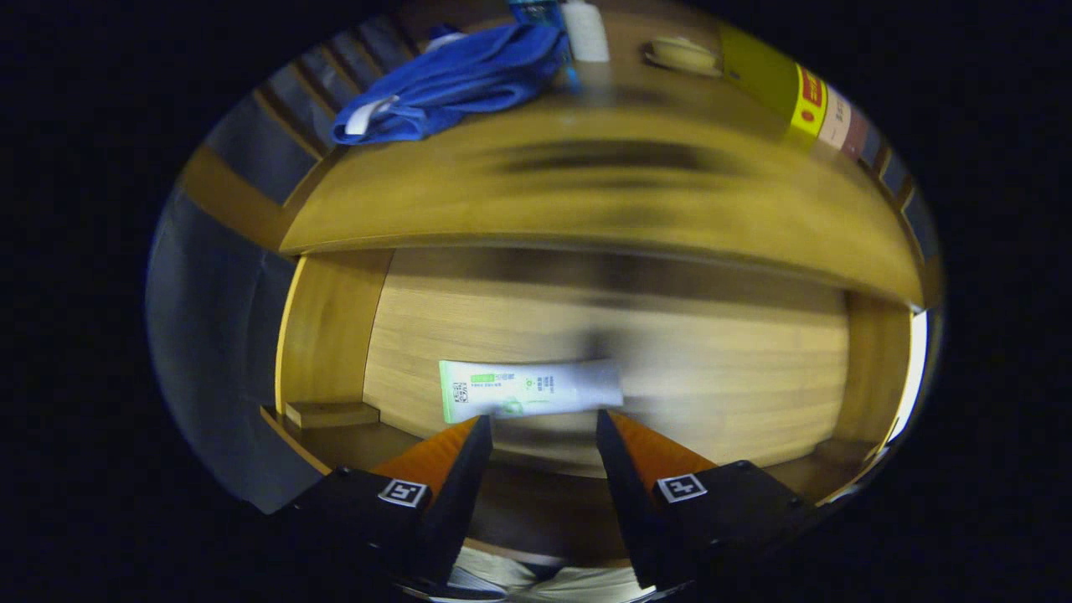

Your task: Pull open the drawer, take out the items inside it, and place them on the countertop above the cabinet.

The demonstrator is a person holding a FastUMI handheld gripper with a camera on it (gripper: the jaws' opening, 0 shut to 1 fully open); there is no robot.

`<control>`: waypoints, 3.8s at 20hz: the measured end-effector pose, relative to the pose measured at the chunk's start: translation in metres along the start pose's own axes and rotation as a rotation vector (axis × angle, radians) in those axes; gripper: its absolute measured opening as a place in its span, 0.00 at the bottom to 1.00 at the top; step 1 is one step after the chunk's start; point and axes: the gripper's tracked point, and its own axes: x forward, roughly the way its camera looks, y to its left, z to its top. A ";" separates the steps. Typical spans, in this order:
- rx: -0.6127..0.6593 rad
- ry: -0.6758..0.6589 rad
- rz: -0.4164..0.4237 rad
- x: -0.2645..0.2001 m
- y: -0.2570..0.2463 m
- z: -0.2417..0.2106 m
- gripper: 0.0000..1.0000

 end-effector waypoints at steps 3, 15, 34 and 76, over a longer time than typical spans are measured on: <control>0.049 -0.012 -0.017 0.019 -0.009 0.014 0.87; 0.101 -0.073 -0.046 0.045 0.007 0.045 0.76; -0.101 -0.389 0.044 -0.099 0.011 0.049 0.40; -0.117 -1.122 -0.099 -0.240 -0.003 0.086 0.98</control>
